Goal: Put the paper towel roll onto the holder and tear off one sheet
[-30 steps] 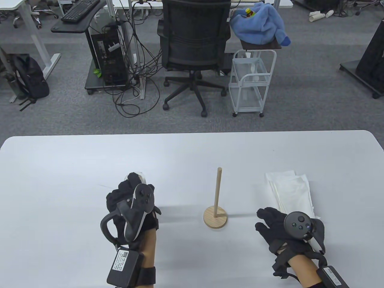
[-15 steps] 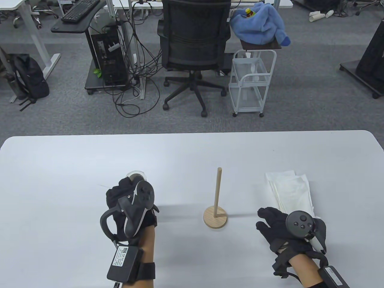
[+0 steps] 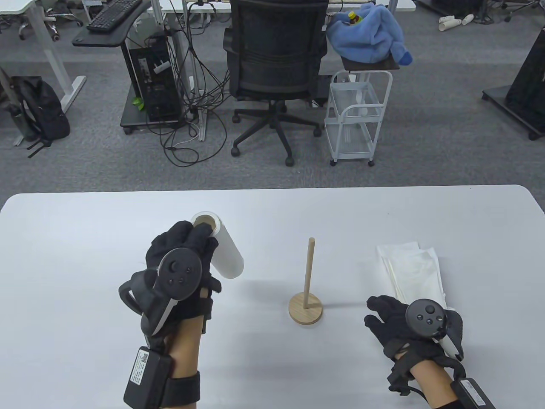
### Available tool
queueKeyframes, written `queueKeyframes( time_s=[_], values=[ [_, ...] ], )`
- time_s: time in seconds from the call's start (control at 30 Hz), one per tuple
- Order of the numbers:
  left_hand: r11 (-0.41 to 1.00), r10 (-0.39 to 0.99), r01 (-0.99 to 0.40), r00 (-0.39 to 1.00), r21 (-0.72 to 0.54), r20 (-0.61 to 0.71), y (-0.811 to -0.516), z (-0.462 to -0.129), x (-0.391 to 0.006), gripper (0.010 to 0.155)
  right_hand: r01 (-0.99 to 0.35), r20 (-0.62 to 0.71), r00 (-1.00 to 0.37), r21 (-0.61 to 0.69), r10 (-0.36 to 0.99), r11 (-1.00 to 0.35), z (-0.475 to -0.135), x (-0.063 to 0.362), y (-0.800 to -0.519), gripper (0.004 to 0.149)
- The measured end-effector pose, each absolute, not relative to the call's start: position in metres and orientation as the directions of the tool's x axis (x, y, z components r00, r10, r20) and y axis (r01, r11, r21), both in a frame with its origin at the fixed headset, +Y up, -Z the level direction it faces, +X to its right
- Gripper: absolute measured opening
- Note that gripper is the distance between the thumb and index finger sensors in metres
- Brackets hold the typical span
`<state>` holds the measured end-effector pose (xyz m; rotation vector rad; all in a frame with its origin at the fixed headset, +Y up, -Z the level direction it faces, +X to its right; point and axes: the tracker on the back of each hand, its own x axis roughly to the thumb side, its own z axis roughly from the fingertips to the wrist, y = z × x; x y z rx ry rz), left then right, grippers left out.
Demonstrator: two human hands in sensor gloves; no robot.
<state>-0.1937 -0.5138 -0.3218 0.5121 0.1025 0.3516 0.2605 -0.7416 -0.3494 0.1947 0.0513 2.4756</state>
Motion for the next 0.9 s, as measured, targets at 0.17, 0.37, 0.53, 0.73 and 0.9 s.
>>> queueKeyframes(
  time_s=[0.17,0.37,0.53,0.73,0.9],
  values=[
    [0.769,0.397,-0.396,0.911,0.503,0.110,-0.482,-0.315,-0.187,0.039,-0.603,0.127,-0.783,0.086,0.609,-0.793,-0.350,0.260,-0.742,0.060],
    [0.725,0.407,-0.437,0.895,0.533,0.180,-0.446,-0.310,-0.178,0.039,-0.601,0.117,-0.785,0.095,0.608,-0.794,-0.350,0.261,-0.743,0.060],
    [0.705,0.412,-0.469,0.881,0.533,0.231,-0.425,-0.308,-0.168,0.039,-0.608,0.116,-0.780,0.094,0.615,-0.788,-0.350,0.261,-0.742,0.060],
    [0.665,0.451,-0.548,0.836,0.507,0.312,-0.413,-0.303,-0.149,0.039,-0.622,0.114,-0.769,0.099,0.629,-0.777,-0.350,0.262,-0.742,0.060],
    [0.679,0.440,-0.550,0.835,0.486,0.331,-0.414,-0.305,-0.135,0.039,-0.630,0.110,-0.762,0.104,0.639,-0.770,-0.350,0.263,-0.742,0.060]
  ],
)
